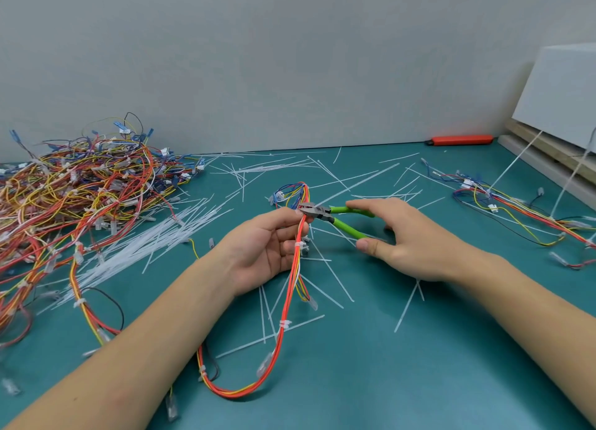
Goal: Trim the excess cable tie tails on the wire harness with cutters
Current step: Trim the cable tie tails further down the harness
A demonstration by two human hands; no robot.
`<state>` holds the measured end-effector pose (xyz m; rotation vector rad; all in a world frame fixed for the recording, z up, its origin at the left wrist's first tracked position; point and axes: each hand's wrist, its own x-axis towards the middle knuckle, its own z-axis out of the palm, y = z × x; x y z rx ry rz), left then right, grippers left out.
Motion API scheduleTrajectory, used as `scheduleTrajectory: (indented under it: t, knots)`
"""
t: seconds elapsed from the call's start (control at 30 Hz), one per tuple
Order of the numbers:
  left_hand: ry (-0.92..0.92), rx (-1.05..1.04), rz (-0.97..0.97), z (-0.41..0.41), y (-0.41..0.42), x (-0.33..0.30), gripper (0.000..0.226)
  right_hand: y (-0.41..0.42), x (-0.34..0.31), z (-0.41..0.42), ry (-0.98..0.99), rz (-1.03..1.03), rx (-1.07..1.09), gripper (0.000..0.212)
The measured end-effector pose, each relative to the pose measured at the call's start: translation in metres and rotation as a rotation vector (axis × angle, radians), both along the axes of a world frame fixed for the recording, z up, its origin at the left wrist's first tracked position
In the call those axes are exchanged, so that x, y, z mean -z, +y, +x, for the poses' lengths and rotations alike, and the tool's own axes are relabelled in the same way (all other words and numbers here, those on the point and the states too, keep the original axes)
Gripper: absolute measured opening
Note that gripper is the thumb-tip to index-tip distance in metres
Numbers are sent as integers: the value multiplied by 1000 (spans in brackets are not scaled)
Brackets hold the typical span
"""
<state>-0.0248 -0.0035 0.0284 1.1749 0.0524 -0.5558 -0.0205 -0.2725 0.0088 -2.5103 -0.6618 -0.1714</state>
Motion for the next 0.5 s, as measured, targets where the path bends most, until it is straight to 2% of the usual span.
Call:
scheduleTrajectory:
  t: [0.23,0.37,0.5]
  knots:
    - [4,-3,-16,0,1,0,20,0,4,4,33,60,8,41]
    - [12,-11,-23,0,0,-1,16,-1,3,4,12,75,28,46]
    - [9,-11,-11,-1,-1,-1,20,0,6,4,23,47,7,60]
